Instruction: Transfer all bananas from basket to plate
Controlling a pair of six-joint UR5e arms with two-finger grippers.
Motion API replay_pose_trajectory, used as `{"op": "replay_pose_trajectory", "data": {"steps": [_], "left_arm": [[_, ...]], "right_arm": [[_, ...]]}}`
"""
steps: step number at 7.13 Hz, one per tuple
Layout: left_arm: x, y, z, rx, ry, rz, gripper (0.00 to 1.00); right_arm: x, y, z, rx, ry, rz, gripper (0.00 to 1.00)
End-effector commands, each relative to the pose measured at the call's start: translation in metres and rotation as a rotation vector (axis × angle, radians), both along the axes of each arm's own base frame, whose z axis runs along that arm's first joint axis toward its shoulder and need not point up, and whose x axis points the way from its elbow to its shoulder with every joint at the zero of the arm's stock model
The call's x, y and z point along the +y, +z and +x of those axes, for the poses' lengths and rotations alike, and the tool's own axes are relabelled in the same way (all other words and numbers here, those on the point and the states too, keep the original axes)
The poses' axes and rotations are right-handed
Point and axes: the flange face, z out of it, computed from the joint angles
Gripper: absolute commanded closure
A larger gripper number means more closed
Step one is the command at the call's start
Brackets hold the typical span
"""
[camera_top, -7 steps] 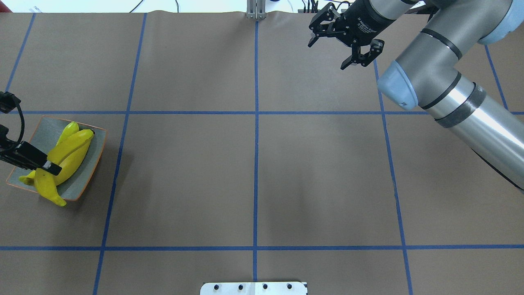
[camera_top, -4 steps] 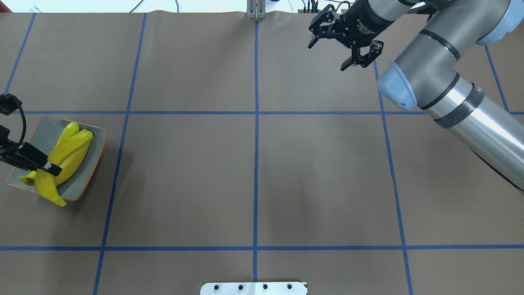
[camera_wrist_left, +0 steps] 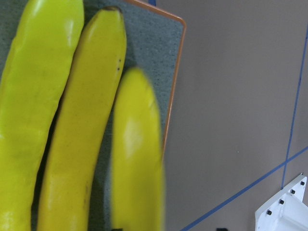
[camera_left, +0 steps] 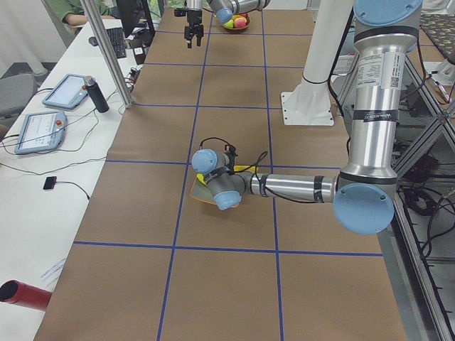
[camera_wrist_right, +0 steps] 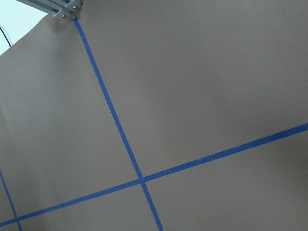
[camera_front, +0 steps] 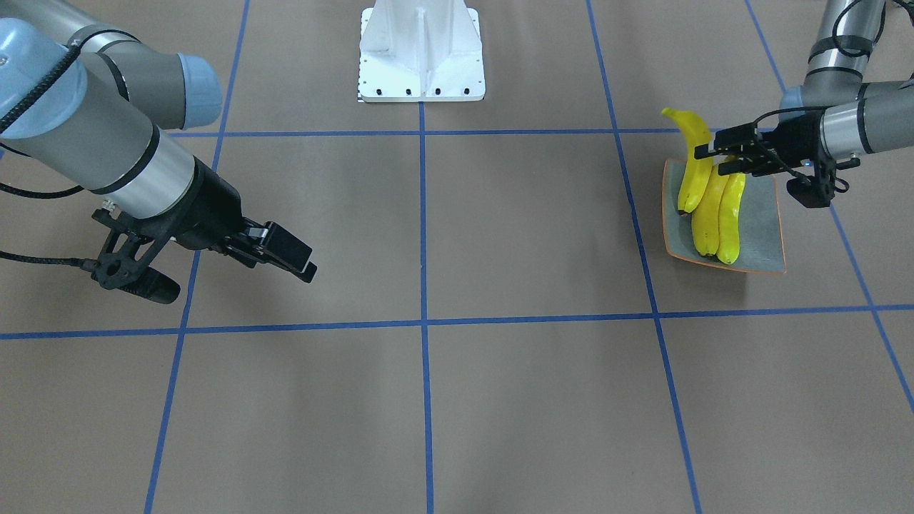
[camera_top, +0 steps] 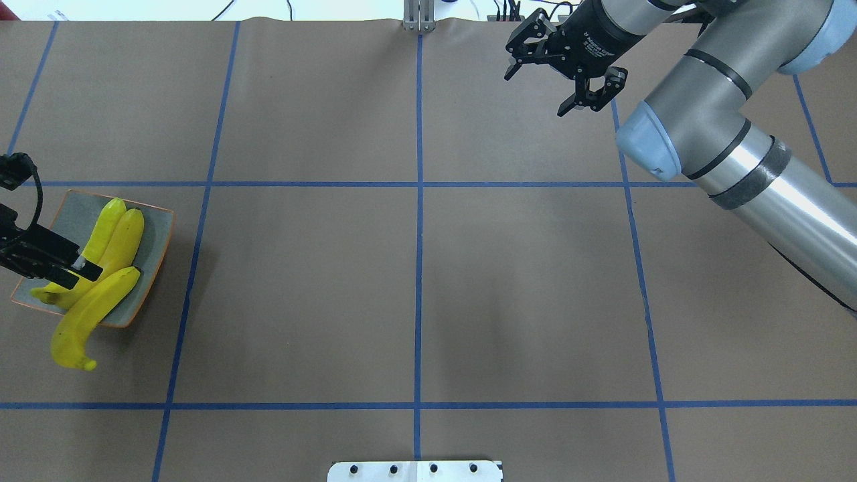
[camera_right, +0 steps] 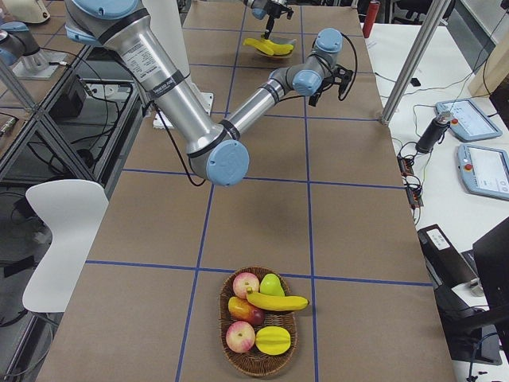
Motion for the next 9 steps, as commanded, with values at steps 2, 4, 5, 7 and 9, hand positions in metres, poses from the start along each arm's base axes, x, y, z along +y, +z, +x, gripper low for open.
{"op": "replay_pose_trajectory", "data": {"steps": [2, 4, 5, 7, 9], "left_arm": [[-0.001, -0.004, 0.000, 0.006, -0.005, 0.007, 0.04], [-0.009, -0.015, 0.005, 0.002, -0.014, -0.010, 0.04], [-0.023, -0.036, 0.011, 0.002, -0.028, -0.044, 0.04], [-0.072, -0.107, 0.021, -0.008, -0.156, -0.152, 0.04], [-0.101, -0.140, 0.030, -0.012, -0.322, -0.146, 0.01]], "right_arm": [[0.000, -0.001, 0.000, -0.001, 0.001, -0.001, 0.00], [0.000, -0.001, 0.000, -0.001, 0.001, -0.002, 0.00], [-0.004, 0.000, 0.007, 0.000, 0.010, -0.001, 0.00], [-0.013, 0.007, 0.025, 0.009, 0.036, -0.019, 0.00], [-0.022, 0.048, 0.053, 0.047, 0.062, -0.037, 0.00]]}}
